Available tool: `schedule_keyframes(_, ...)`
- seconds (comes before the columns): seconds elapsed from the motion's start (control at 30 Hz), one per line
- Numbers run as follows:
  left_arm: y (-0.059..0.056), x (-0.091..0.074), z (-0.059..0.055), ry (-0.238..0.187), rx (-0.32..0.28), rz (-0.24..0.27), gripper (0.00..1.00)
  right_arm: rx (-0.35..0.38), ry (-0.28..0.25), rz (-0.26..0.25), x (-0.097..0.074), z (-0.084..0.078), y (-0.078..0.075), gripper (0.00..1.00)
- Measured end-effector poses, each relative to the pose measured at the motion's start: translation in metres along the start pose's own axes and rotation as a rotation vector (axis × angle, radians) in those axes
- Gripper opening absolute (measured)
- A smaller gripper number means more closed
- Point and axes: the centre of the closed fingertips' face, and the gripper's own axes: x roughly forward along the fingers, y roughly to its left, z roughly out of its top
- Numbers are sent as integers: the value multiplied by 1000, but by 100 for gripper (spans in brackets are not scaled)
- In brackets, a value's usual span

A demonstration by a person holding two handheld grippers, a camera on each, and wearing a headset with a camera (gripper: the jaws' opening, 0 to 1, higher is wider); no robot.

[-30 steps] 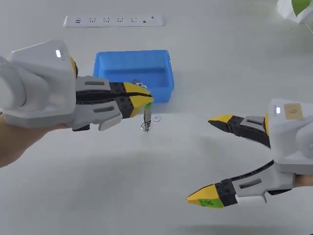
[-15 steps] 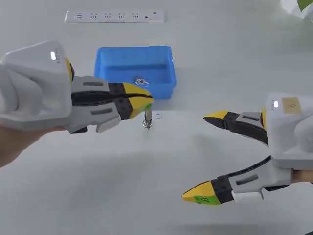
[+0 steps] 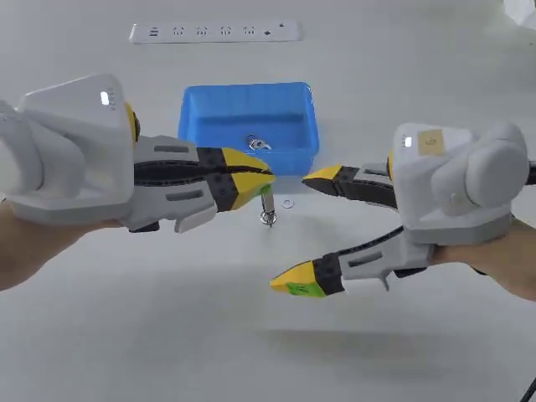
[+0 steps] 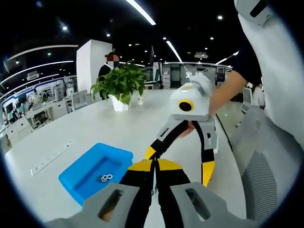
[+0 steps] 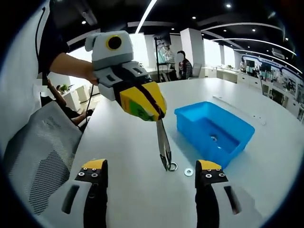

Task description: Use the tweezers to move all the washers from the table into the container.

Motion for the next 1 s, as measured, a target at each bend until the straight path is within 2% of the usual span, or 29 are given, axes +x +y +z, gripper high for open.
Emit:
schedule_keyframes(0.07, 0, 0, 0, 1, 0, -2, 5, -38, 30, 50, 9, 0, -1, 57)
schedule_keyframes(0.13, 0, -1, -1, 2, 3, -5, 5, -80, 51, 56, 14, 0, -6, 42)
schedule_keyframes(0.2, 0, -1, -1, 4, 4, -5, 5, -103, 63, 92, 17, 2, -5, 33)
schedule_keyframes(0.23, 0, -1, -1, 4, 2, -6, 5, -143, 87, 93, 18, 1, -8, 29)
schedule_keyframes(0.37, -1, -1, -1, 4, 2, -10, 5, -218, 126, 127, 21, 3, -10, 24)
schedule_keyframes(0.43, 0, -1, -1, 4, -1, -9, 5, -235, 135, 156, 21, 3, -8, 17)
schedule_keyframes(0.53, -1, -1, -2, 5, 2, -13, 5, -251, 145, 157, 21, 3, -11, 14)
schedule_keyframes(0.6, -1, -1, -2, 7, 3, -13, 5, -285, 176, 172, 20, -1, -11, 13)
schedule_keyframes(0.73, -3, -2, -2, 9, 1, -20, 5, -303, 179, 184, 20, 0, -9, 11)
schedule_keyframes(1.0, -3, 0, -3, 17, -8, -17, 5, -305, 186, 177, 20, 0, -10, 10)
